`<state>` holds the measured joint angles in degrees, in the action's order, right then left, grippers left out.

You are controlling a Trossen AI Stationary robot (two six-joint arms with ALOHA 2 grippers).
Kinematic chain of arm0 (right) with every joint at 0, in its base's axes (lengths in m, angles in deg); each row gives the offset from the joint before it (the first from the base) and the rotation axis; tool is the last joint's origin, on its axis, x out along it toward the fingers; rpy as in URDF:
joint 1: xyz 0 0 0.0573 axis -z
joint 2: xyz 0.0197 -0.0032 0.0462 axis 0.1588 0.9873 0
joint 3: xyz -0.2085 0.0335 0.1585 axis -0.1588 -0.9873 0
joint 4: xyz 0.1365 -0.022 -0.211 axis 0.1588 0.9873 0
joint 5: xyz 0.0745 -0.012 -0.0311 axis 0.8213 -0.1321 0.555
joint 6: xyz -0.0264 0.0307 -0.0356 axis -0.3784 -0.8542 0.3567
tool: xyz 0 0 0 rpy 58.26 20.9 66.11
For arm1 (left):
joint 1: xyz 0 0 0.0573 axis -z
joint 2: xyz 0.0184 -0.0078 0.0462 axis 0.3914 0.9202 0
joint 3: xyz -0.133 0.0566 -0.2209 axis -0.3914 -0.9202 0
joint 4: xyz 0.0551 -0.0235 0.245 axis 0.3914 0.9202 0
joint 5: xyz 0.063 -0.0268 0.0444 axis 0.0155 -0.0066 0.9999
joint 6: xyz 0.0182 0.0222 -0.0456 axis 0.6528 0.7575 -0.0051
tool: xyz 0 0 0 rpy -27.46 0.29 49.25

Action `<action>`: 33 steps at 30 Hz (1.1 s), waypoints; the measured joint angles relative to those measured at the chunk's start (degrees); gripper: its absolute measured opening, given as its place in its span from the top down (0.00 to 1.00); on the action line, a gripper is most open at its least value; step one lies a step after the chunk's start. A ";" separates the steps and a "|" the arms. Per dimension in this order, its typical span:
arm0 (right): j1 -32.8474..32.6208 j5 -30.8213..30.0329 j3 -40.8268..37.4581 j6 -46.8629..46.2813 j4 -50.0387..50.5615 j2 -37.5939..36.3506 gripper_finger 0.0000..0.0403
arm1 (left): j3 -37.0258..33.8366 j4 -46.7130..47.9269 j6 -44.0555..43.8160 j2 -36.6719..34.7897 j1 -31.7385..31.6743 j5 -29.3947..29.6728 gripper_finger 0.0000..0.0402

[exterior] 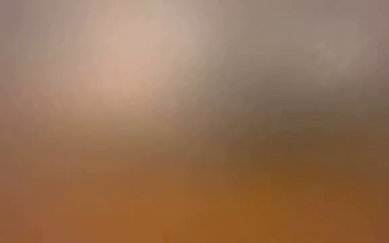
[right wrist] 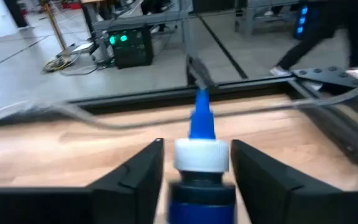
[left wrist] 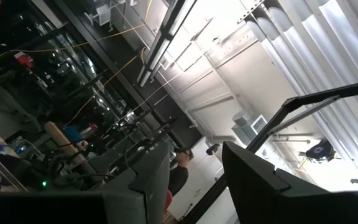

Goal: Pick & Place Food Item
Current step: Put the bottom right blue food coloring bottle into the transparent bin, then put the bottom blue food coloring bottle into the transparent bin

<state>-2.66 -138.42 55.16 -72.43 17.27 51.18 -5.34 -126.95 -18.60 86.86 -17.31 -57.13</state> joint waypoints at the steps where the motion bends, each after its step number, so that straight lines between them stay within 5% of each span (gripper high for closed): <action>1: -0.02 0.13 0.04 -0.09 -0.25 -0.04 0.49 | 0.00 0.02 0.00 0.00 0.00 0.00 0.64; 6: -0.93 0.80 0.02 -3.76 -0.23 -0.64 0.41 | 0.00 0.01 0.00 -0.01 0.00 -0.53 0.64; 14: -3.47 -0.55 0.04 0.24 -0.27 -8.26 0.42 | 0.00 0.02 0.07 0.00 0.00 -1.07 0.64; 23: -10.56 -3.56 5.58 23.78 -0.44 -28.98 0.42 | 0.00 2.72 0.22 0.00 0.00 -2.66 0.64; 28: -17.98 0.97 11.02 40.53 -0.50 -40.27 0.42 | 1.92 21.19 -5.30 0.21 0.61 -14.14 0.64; 33: -25.92 3.31 15.71 46.87 -0.35 -49.10 0.43 | 10.64 45.80 -7.82 1.84 6.39 -27.57 0.64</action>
<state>-28.58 -135.11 70.87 -25.56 16.92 2.07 5.30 -81.15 -26.42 88.70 -10.92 -84.70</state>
